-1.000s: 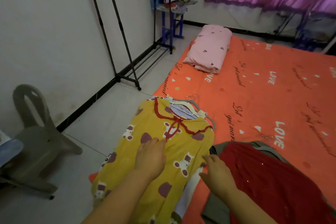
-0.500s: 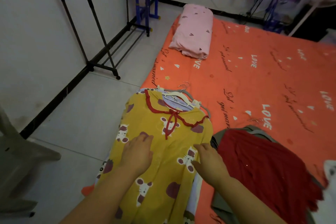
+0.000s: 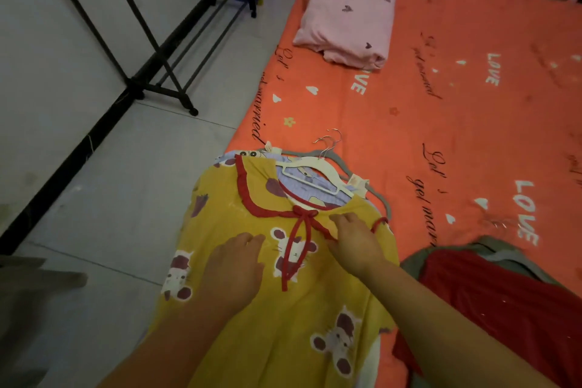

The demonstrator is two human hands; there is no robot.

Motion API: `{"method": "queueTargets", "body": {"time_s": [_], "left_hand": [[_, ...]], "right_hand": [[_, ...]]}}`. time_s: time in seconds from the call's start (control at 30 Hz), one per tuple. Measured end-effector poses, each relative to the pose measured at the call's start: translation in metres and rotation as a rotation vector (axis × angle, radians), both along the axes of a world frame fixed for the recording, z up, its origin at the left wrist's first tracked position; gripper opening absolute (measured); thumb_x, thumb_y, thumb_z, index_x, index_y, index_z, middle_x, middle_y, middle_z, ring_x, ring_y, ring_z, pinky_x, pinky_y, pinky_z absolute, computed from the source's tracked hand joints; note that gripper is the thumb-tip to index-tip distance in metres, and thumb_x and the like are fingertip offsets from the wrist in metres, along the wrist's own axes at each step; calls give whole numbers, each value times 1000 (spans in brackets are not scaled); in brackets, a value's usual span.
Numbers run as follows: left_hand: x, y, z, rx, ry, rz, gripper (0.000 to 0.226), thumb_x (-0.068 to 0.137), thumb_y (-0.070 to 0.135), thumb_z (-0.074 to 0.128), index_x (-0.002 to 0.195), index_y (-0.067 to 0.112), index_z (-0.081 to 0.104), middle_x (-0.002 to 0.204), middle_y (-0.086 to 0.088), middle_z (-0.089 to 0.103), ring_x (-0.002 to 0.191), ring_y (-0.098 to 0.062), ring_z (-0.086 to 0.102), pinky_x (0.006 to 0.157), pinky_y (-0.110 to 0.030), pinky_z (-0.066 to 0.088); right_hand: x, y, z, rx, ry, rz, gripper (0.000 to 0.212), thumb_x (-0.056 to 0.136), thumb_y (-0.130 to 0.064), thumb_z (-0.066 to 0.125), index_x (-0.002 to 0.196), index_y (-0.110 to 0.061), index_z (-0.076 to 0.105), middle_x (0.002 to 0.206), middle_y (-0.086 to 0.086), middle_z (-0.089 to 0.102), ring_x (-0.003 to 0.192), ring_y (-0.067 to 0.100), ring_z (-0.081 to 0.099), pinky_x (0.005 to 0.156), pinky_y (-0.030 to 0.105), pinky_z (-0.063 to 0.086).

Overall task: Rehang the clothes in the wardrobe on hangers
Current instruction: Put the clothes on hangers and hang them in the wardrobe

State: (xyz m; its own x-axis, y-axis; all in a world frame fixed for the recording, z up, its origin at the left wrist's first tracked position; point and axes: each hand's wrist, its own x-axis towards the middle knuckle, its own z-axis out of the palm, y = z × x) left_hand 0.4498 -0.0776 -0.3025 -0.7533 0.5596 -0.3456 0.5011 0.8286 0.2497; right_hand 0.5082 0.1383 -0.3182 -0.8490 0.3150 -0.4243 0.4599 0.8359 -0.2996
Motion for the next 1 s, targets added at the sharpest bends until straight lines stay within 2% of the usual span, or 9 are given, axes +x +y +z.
{"method": "queueTargets", "body": {"time_s": [0.17, 0.37, 0.43, 0.53, 0.63, 0.73, 0.87, 1.0], "left_hand": [[-17, 16, -52, -4, -60, -6, 51, 96, 34, 42, 144, 24, 28, 143, 4, 38, 126, -13, 39, 103, -27, 34], [-18, 23, -88, -15, -97, 5, 49, 97, 32, 38, 144, 26, 24, 146, 5, 32, 129, -11, 34, 107, -25, 31], [-17, 23, -92, -3, -107, 17, 50, 97, 32, 38, 144, 26, 24, 146, 6, 31, 130, -12, 32, 110, -27, 29], [-14, 20, -90, 15, -95, 35, 50, 97, 30, 37, 145, 26, 23, 147, 6, 30, 132, -11, 29, 110, -26, 24], [-9, 15, -80, 25, -99, 67, 51, 98, 31, 36, 146, 28, 20, 149, 7, 26, 134, -10, 26, 110, -24, 22], [-6, 6, -62, 47, -106, 108, 52, 98, 32, 37, 146, 30, 18, 151, 8, 23, 136, -10, 24, 113, -26, 22], [-5, -13, -24, 77, -52, 148, 52, 98, 33, 38, 146, 30, 18, 149, 9, 25, 134, -8, 26, 113, -24, 21], [0, -42, 31, 215, 41, 210, 52, 96, 28, 46, 144, 23, 28, 146, 4, 32, 131, -14, 34, 109, -29, 28]], "right_hand": [[-56, 37, -59, 14, 9, -32, 55, 91, -31, 52, 141, -14, 35, 137, 14, 42, 121, 32, 44, 96, 38, 40], [-97, 56, -114, 155, 31, -64, 60, 93, -22, 49, 145, -9, 22, 141, 17, 37, 123, 35, 43, 97, 44, 39], [-106, 59, -122, 219, 46, -101, 58, 92, -21, 52, 142, -7, 25, 136, 19, 41, 121, 36, 42, 96, 45, 38], [-111, 63, -122, 267, 78, -122, 47, 90, -16, 54, 132, -2, 38, 125, 22, 46, 112, 38, 45, 86, 44, 40], [-105, 65, -111, 150, 172, -152, 38, 83, -8, 58, 118, 3, 48, 118, 25, 46, 104, 40, 48, 77, 43, 42], [-93, 56, -84, 74, 368, -178, 47, 76, -9, 67, 120, 0, 51, 114, 25, 47, 90, 42, 53, 66, 40, 41], [-74, 35, -28, 164, 609, -104, 56, 71, -6, 75, 123, -4, 55, 107, 23, 54, 87, 41, 57, 66, 45, 47], [-53, 4, 41, 123, 797, -27, 53, 67, -2, 80, 116, -1, 60, 100, 22, 56, 81, 39, 59, 65, 45, 48]]}}
